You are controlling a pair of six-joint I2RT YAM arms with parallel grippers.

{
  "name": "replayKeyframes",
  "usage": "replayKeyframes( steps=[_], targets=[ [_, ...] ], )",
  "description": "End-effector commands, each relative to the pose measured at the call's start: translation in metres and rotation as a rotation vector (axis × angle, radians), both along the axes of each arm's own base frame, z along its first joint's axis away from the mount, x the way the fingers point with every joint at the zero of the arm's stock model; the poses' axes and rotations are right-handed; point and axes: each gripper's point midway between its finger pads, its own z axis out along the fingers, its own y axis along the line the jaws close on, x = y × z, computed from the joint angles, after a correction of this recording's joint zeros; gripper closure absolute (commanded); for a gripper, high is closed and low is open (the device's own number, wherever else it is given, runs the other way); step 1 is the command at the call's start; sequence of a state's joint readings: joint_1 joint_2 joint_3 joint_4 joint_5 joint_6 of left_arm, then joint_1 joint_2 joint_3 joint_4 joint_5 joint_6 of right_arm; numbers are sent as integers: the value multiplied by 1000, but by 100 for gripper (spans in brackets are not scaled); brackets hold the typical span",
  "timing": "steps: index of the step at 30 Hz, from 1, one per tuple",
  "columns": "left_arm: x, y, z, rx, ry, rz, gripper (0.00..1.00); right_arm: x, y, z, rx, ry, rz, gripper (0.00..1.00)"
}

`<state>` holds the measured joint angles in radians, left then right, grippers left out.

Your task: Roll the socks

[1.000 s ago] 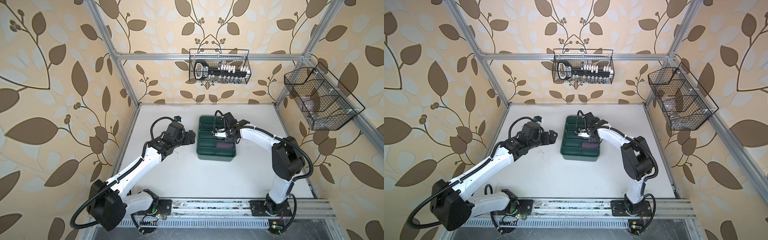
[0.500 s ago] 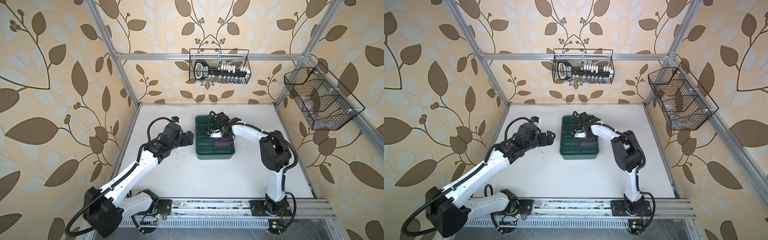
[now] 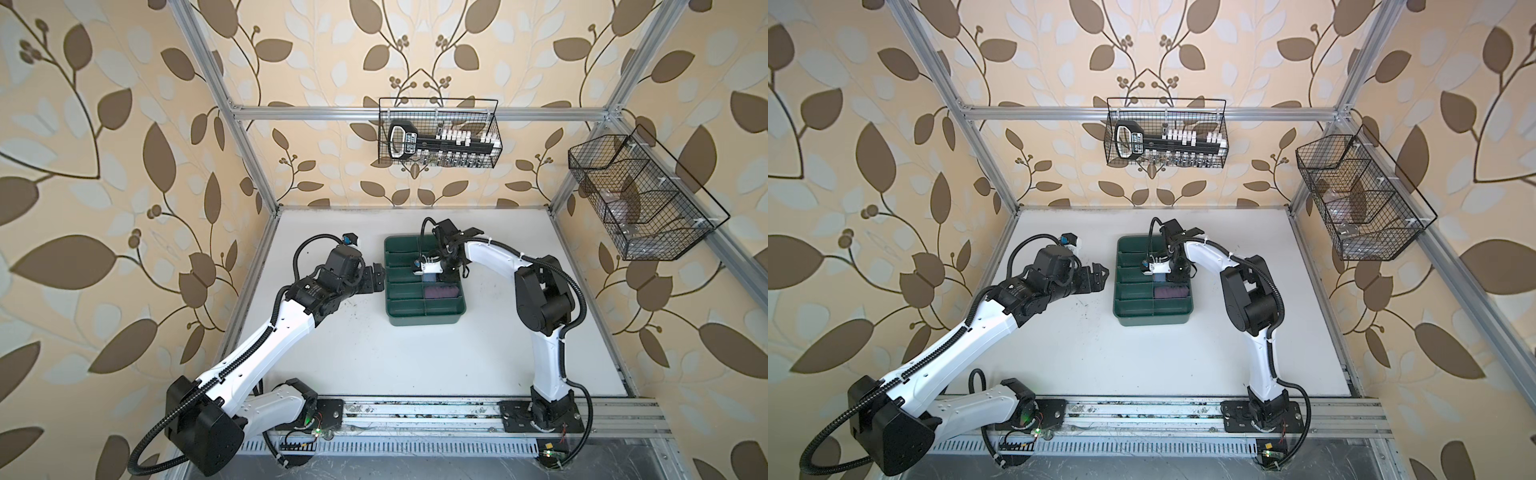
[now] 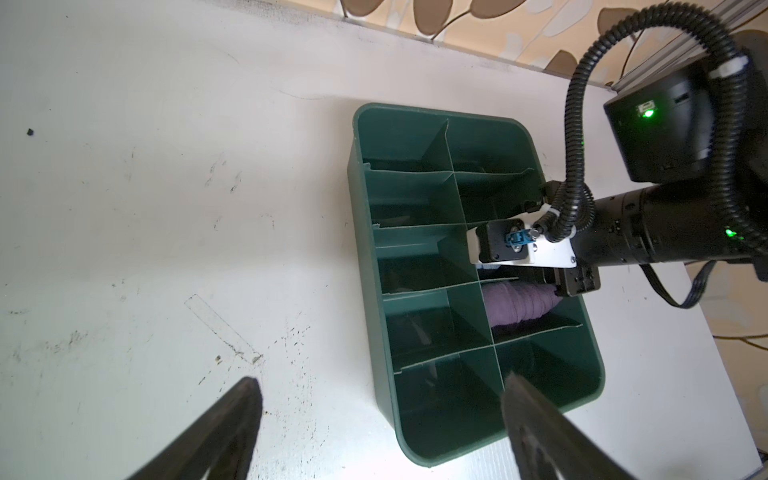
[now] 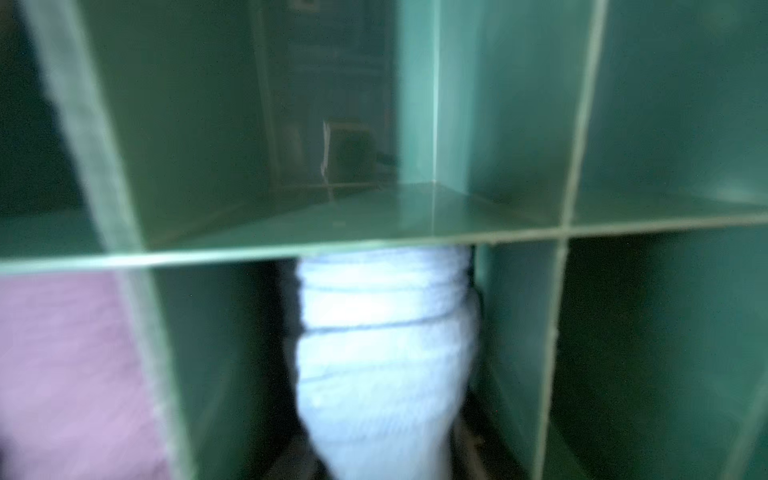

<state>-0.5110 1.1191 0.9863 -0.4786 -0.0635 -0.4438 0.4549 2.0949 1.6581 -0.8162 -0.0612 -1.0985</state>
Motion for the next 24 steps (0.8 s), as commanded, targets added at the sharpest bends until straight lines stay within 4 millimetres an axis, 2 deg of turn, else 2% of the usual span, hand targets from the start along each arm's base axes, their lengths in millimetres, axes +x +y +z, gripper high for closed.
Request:
replayKeyframes(
  steps=[1, 3, 7, 9, 12, 14, 15, 16, 17, 19, 20, 22, 23, 24],
  targets=[
    [5, 6, 28, 19, -77, 16, 7, -8, 9, 50, 47, -53, 52, 45],
    [6, 9, 36, 34, -95, 24, 7, -13, 10, 71, 49, -89, 80, 39],
    [7, 20, 62, 86, -158, 39, 7, -30, 11, 116, 90, -141, 108, 35],
    [7, 29, 78, 130, -209, 51, 6, -34, 12, 147, 156, -192, 85, 35],
    [7, 43, 102, 201, -310, 75, 4, -29, 6, 212, 335, -359, -40, 35],
    [12, 54, 105, 264, -374, 101, 2, -24, -13, 265, 533, -534, -201, 34],
    [15, 61, 103, 289, -400, 122, 1, -24, -23, 285, 619, -605, -261, 34],
    [21, 69, 100, 310, -434, 151, 1, -27, -43, 310, 735, -699, -346, 33],
    [27, 82, 92, 323, -454, 191, 1, -32, -65, 321, 837, -767, -436, 30],
    [40, 120, 76, 272, -465, 345, 1, -46, -108, 336, 998, -890, -596, 28],
    [45, 146, 61, 226, -445, 443, 1, -51, -132, 329, 1054, -926, -704, 27],
    [47, 184, 34, 261, -418, 605, 1, -57, -175, 305, 1078, -983, -903, 27],
    [48, 195, 18, 314, -400, 635, 1, -60, -201, 282, 1070, -1008, -1048, 27],
    [49, 203, 4, 354, -375, 654, 1, -62, -217, 267, 1067, -1023, -1134, 27]
  ],
)
